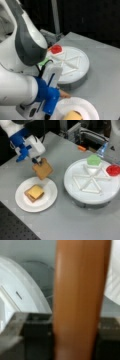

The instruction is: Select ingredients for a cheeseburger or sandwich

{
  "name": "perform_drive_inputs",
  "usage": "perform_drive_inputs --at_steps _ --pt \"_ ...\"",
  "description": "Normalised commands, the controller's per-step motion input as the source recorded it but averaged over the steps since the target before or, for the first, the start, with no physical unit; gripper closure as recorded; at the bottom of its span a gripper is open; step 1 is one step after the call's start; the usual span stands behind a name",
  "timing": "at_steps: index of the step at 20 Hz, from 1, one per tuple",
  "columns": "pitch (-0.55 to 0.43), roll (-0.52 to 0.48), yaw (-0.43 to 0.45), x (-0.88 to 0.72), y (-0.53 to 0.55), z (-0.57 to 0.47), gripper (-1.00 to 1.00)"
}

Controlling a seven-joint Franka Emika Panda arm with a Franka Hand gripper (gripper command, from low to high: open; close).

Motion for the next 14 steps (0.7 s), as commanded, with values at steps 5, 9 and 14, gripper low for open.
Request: perform_drive_inputs --at_steps 5,9,14 --pt "-0.043 -0.11 0.057 0.21 -0.11 -0.23 1.0" --pt "-0.077 -0.021 0.097 0.3 -0.09 -0.22 1.0" --pt "-0.092 0.064 0.101 0.34 -0.07 -0.13 1.0"
